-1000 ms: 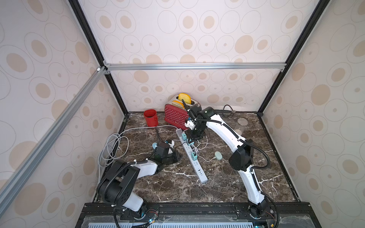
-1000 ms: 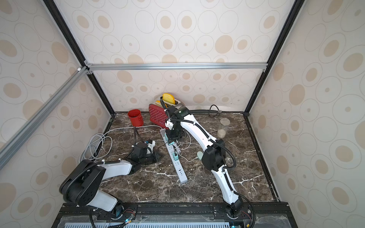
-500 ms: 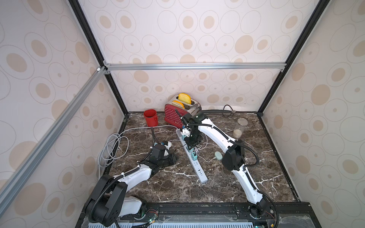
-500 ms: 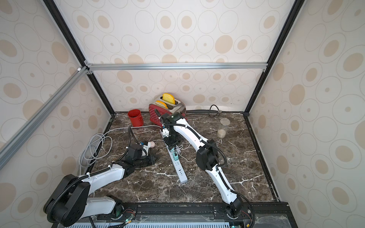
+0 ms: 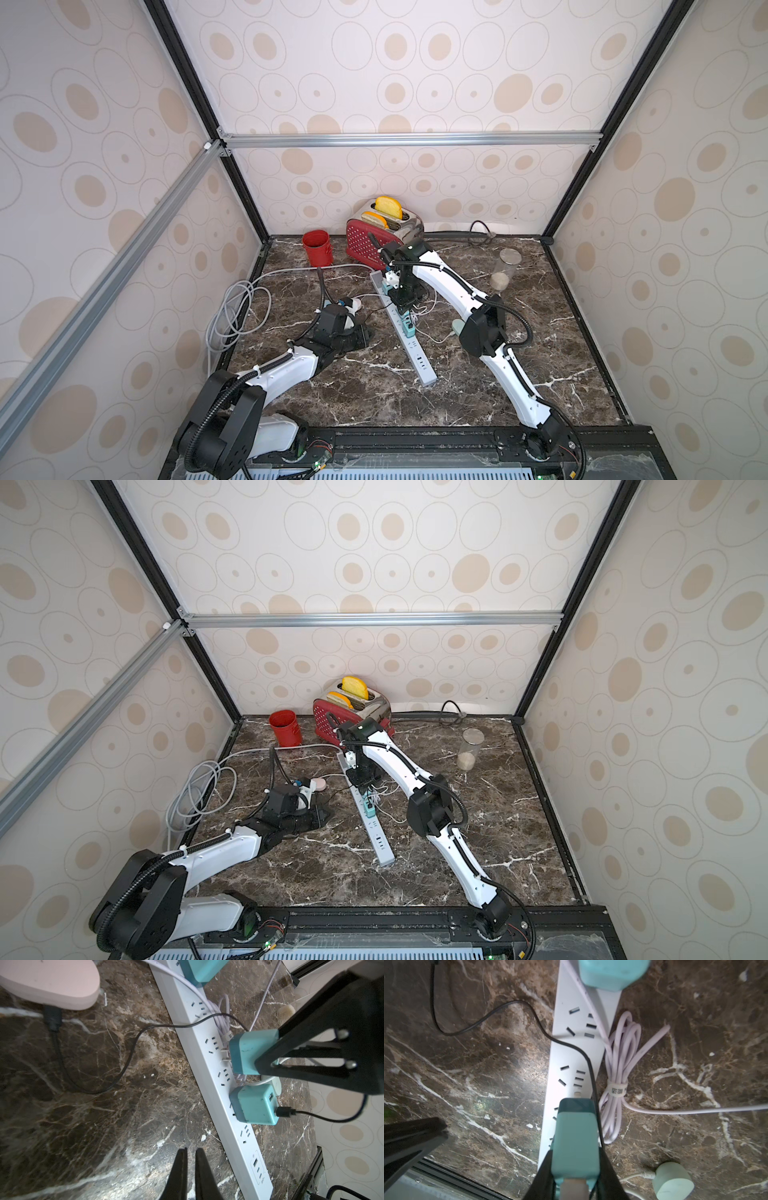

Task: Charge the bluetooth headset
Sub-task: Insert the plug into the socket.

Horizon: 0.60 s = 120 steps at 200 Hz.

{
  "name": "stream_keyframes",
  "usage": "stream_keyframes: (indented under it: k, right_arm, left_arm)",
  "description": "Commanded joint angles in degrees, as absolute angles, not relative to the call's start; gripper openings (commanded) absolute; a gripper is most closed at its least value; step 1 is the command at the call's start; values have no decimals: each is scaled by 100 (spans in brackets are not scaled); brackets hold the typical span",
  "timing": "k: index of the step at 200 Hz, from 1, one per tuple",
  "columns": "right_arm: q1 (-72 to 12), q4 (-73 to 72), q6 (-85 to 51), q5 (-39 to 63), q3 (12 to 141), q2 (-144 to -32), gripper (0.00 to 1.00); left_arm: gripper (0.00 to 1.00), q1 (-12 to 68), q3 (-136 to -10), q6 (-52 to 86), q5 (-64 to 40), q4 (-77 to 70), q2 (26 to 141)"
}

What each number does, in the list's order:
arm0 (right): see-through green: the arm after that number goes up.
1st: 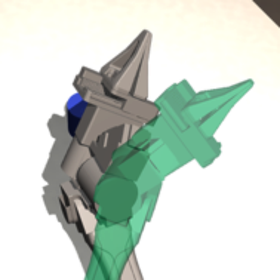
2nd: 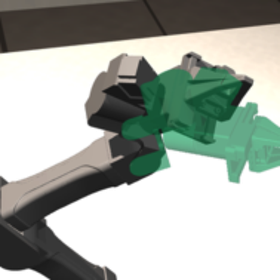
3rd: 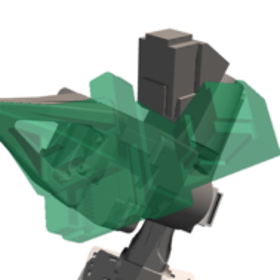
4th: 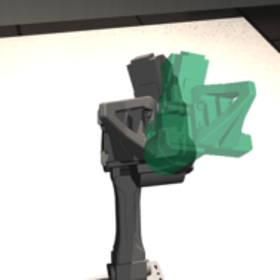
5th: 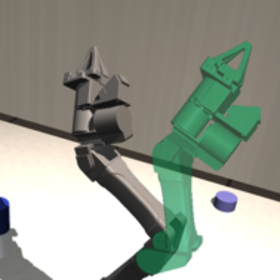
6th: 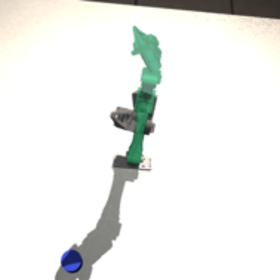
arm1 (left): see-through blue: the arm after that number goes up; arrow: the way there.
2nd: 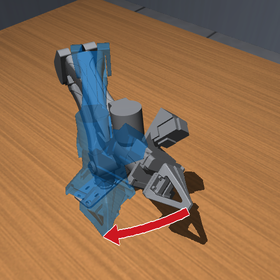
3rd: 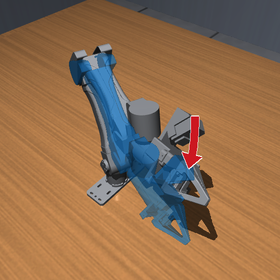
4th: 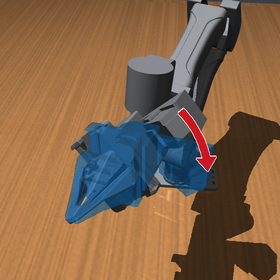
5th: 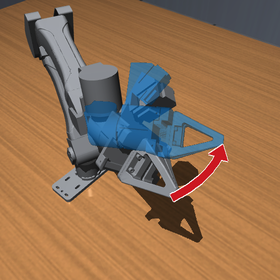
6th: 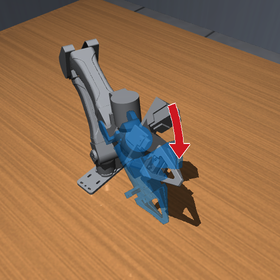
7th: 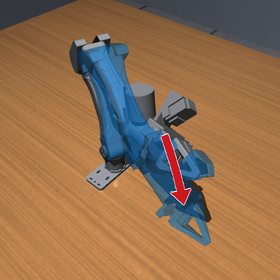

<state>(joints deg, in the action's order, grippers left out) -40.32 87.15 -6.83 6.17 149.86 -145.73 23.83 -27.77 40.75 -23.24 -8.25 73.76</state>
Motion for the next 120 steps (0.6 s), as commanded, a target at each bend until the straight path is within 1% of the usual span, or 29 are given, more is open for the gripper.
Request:
stream_keyframes:
  k: [1, 17, 36, 62, 86, 120]
  right_arm:
    - [-3962, 8646, -866, 727, 15108, -14743, 0]
    - [-3988, 8624, -833, 908, 15100, -14812, 0]
    - [-3986, 8723, -813, 892, 15100, -14835, 0]
    - [-3998, 8891, -685, 984, 14953, -14632, 0]
    - [-4003, 8915, -592, 883, 14781, -14470, 0]
    - [-4000, 8745, -903, 768, 14988, -14674, 0]
  left_arm:
    - [11, 2358, -2926, 3864, -2286, -756, 7465]
    - [11, 2364, -2944, 3841, -2306, -773, 7525]
    - [11, 2364, -3003, 3811, -2287, -766, 7584]
    - [11, 2362, -3086, 3764, -2290, -782, 7631]
    - [11, 2364, -3116, 3693, -2242, -907, 7755]
    - [10, 2363, -3381, 3591, -2014, -1310, 8217]
